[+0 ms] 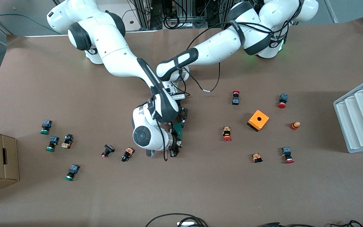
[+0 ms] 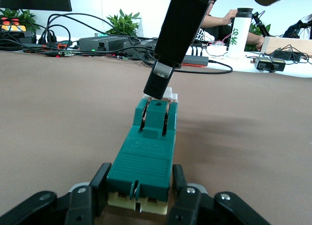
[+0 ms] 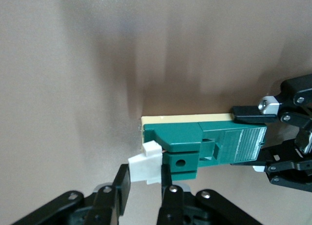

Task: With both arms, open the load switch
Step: 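Press the white lever down with the right gripper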

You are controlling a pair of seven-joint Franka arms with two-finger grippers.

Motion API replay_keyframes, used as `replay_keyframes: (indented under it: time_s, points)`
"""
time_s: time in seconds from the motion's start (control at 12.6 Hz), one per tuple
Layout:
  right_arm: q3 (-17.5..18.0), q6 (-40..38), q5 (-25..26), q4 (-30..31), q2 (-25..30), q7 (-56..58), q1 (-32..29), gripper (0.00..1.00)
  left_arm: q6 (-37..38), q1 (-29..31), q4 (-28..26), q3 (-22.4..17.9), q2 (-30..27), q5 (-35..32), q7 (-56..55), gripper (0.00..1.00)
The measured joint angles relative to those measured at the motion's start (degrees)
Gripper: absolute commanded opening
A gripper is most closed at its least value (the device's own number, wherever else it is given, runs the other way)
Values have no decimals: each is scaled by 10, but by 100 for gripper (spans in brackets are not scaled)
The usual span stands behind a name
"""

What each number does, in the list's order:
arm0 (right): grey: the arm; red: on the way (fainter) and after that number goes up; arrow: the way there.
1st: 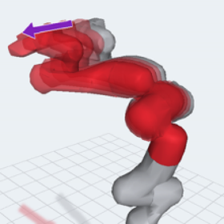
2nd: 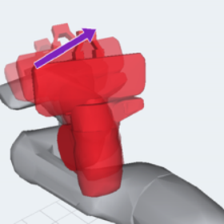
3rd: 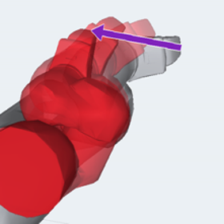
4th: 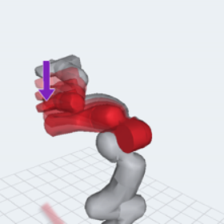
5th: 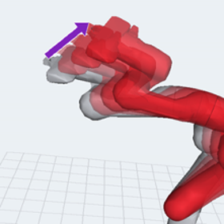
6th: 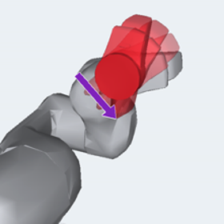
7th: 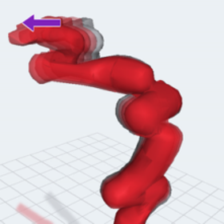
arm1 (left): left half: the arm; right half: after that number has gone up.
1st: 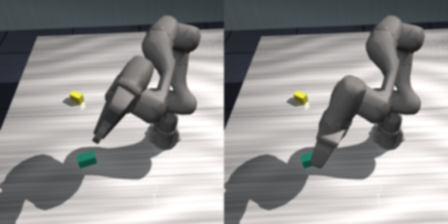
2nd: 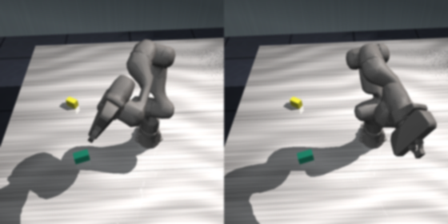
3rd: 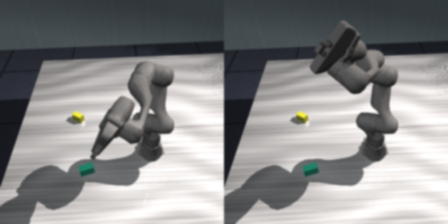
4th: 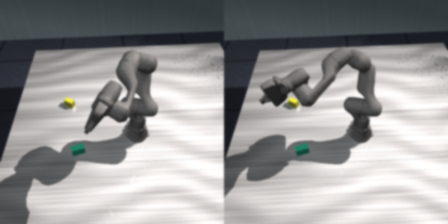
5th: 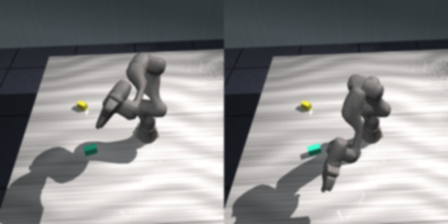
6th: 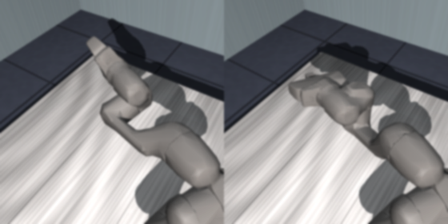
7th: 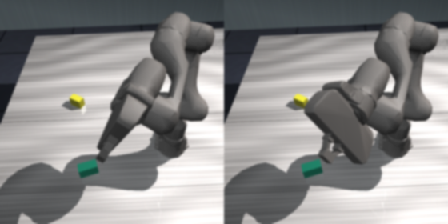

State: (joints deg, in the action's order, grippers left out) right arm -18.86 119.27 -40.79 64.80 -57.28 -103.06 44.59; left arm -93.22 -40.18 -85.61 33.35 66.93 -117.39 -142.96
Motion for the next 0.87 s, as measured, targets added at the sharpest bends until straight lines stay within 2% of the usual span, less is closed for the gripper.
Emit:
replay_keyframes:
  time_s: [0.87]
  points:
    - [9,10,0,30,25,8,0,30,0,0,0,0,0,0,0,58]
